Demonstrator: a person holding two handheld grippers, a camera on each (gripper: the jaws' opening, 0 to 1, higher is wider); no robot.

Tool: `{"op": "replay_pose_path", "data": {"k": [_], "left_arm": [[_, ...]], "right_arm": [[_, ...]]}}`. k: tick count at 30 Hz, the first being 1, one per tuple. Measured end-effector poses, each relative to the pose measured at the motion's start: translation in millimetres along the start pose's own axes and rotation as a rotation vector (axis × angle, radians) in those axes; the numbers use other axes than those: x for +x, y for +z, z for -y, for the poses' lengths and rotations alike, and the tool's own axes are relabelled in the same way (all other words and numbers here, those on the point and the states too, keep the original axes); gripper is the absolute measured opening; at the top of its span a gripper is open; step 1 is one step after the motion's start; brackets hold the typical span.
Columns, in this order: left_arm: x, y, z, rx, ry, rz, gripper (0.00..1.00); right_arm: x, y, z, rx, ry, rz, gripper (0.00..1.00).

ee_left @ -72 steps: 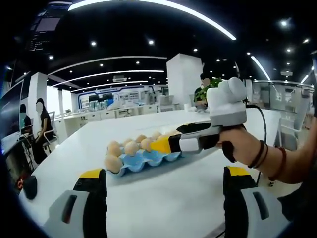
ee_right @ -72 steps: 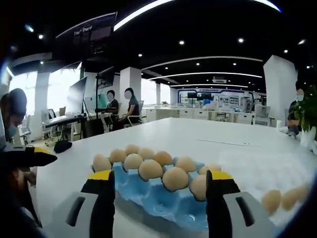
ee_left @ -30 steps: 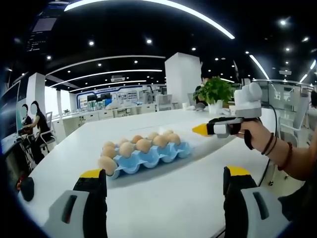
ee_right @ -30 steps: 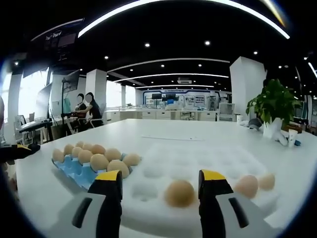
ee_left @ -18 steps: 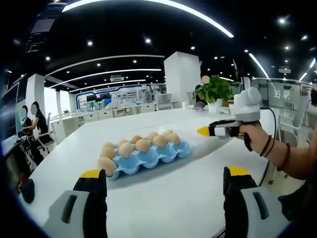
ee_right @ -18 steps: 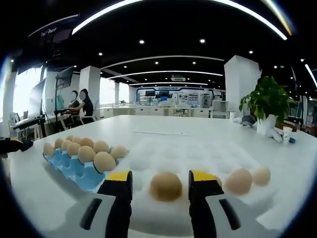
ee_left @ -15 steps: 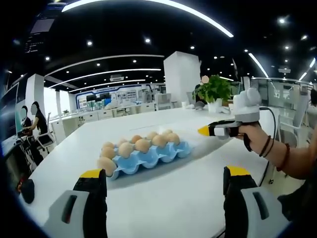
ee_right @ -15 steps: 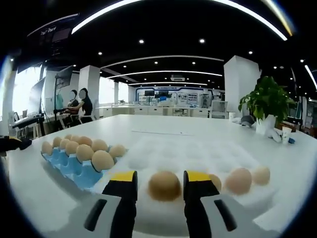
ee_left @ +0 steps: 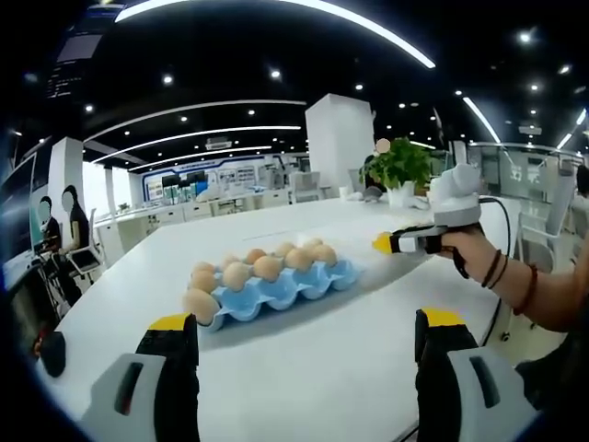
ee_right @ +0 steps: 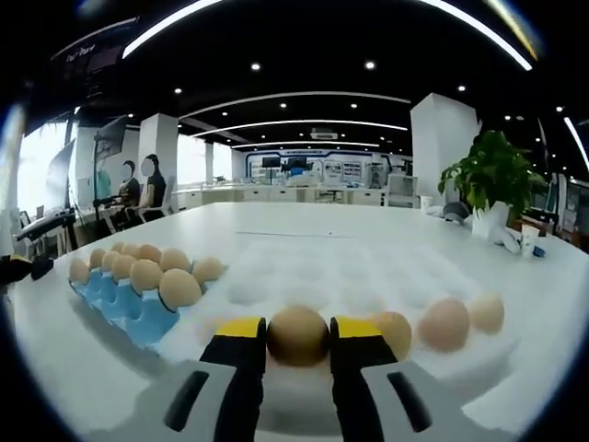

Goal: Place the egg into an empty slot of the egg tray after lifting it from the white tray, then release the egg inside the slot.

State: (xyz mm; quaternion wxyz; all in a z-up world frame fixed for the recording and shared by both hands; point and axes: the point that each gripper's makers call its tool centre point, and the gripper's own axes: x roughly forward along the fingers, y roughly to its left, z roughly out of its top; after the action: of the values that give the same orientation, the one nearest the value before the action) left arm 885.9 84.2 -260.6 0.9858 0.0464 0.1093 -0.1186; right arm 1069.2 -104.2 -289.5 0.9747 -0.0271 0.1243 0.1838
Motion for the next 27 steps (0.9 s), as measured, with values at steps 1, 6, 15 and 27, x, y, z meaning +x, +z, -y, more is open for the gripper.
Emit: {"op": "replay_pose_path", "data": {"k": [1,6,15,27], "left_arm": [[-0.1,0.6,-0.4,0.0,0.001,0.002,1.0],[0.4,1.1,-2.8,-0.007,0.001,0.002,1.0],[-0.1,5.4,-6.3,-0.004,0.003,0.004,1.0],[1.1,8.4,-6.0,0.0,-0.001,0.006,1.0]], "right_arm": [[-0.1,-0.4,-0.9,-0.004,0.001,0.0,0.28],[0.6,1.8,-1.9,0.004,0.003,0.005,0.28],[-4.2,22.8,1.0,0.011,-0.009,0.081,0.27],[-9.9,37.0,-9.4,0.021,0.028,0.102,0.27]]}}
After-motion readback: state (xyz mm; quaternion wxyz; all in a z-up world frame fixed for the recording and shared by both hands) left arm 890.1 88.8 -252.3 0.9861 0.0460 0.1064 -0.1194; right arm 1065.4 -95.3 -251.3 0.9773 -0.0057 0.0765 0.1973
